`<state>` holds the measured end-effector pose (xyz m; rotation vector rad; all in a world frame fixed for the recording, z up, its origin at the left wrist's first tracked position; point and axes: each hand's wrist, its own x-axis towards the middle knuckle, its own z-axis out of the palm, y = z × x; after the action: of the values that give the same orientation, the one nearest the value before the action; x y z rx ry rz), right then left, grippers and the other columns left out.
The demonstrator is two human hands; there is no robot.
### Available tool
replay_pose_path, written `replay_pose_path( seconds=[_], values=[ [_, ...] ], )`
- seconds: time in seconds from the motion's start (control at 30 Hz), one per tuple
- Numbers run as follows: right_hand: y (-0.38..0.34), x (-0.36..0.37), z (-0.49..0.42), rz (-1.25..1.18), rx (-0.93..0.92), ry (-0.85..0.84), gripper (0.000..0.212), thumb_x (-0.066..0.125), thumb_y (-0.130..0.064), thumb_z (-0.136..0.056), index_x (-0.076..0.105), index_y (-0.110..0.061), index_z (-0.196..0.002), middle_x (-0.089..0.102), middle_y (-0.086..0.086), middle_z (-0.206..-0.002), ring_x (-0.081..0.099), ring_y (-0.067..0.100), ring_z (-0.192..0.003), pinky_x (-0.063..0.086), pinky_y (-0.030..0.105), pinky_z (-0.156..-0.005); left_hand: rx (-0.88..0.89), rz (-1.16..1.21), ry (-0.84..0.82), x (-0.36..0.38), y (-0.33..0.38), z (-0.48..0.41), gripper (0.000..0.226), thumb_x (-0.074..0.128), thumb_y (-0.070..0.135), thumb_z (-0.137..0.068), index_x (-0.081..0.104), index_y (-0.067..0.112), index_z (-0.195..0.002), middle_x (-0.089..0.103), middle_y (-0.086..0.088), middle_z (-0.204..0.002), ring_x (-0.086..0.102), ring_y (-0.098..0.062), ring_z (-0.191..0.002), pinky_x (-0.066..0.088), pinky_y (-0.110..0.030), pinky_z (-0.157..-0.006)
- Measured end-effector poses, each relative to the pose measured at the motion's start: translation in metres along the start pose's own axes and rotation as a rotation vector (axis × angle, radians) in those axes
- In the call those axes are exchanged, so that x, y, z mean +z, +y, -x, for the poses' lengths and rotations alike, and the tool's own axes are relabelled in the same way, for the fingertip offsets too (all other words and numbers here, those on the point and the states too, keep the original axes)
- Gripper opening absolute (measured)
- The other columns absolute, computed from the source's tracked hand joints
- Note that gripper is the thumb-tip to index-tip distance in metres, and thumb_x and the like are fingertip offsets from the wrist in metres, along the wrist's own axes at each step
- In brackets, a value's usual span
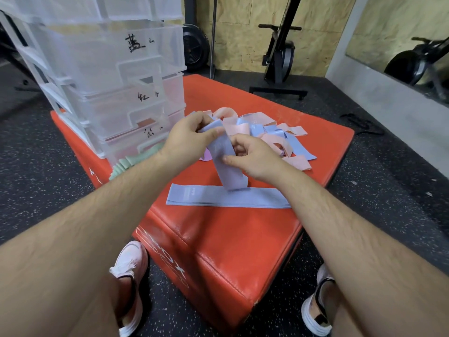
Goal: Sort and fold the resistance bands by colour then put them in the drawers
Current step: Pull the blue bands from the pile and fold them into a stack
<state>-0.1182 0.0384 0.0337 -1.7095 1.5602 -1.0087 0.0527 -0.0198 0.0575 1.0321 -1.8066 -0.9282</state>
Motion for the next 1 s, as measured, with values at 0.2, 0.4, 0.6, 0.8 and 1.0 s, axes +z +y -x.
replay_pose_path(
  seconds=[0.2,0.4,0.6,0.8,1.0],
  values=[
    [0.019,-0.008,0.001,0.138,0.077,-0.016,0.020,0.079,-0.019,-0.082,0.064,-0.011,-0.093,0.066,0.007,-0.081,0.053,0.012,-0.070,0.049,0.037,-0.073,-0.111,0.215,0.114,-0.011,-0.009,-0.005,0.024,0.067,0.026,-0.092,0.062,0.004,-0.100,0.066,-0.006,-0.086,0.059,-0.016,-0.071,0.048,-0.026,-0.057],
    [0.037,-0.013,0.016,0.366,0.146,-0.092,0.014,0.077,-0.021,-0.085,0.070,-0.018,-0.097,0.071,0.003,-0.100,0.066,0.021,-0.095,0.055,0.038,-0.087,-0.156,0.342,0.160,-0.019,-0.015,-0.004,0.008,0.066,0.021,-0.093,0.060,0.016,-0.090,0.068,-0.007,-0.087,0.064,-0.017,-0.073,0.051,-0.026,-0.058],
    [0.032,-0.028,0.017,0.317,0.161,0.076,0.003,0.056,-0.020,-0.091,0.059,-0.020,-0.091,0.060,-0.007,-0.090,0.054,0.015,-0.079,0.044,0.028,-0.065,-0.178,0.327,0.218,-0.030,-0.027,0.000,0.014,0.065,0.022,-0.095,0.057,0.021,-0.083,0.065,-0.001,-0.081,0.058,-0.019,-0.069,0.045,-0.031,-0.058],
    [0.035,-0.057,0.024,0.241,0.198,0.104,0.009,0.065,-0.022,-0.085,0.058,-0.026,-0.088,0.058,-0.006,-0.078,0.054,0.012,-0.071,0.045,0.030,-0.067,-0.281,0.220,0.166,-0.032,-0.045,0.008,0.013,0.068,0.027,-0.092,0.059,0.021,-0.085,0.063,-0.002,-0.084,0.055,-0.019,-0.069,0.046,-0.029,-0.059],
    [0.037,-0.076,0.044,0.130,0.335,0.096,0.040,0.086,-0.028,-0.078,0.061,-0.021,-0.109,0.055,-0.004,-0.082,0.054,0.012,-0.060,0.048,0.026,-0.054,-0.347,0.134,0.119,-0.027,-0.060,0.022,0.014,0.069,0.025,-0.091,0.066,0.012,-0.087,0.063,-0.001,-0.079,0.055,-0.015,-0.064,0.045,-0.028,-0.058]
  ],
)
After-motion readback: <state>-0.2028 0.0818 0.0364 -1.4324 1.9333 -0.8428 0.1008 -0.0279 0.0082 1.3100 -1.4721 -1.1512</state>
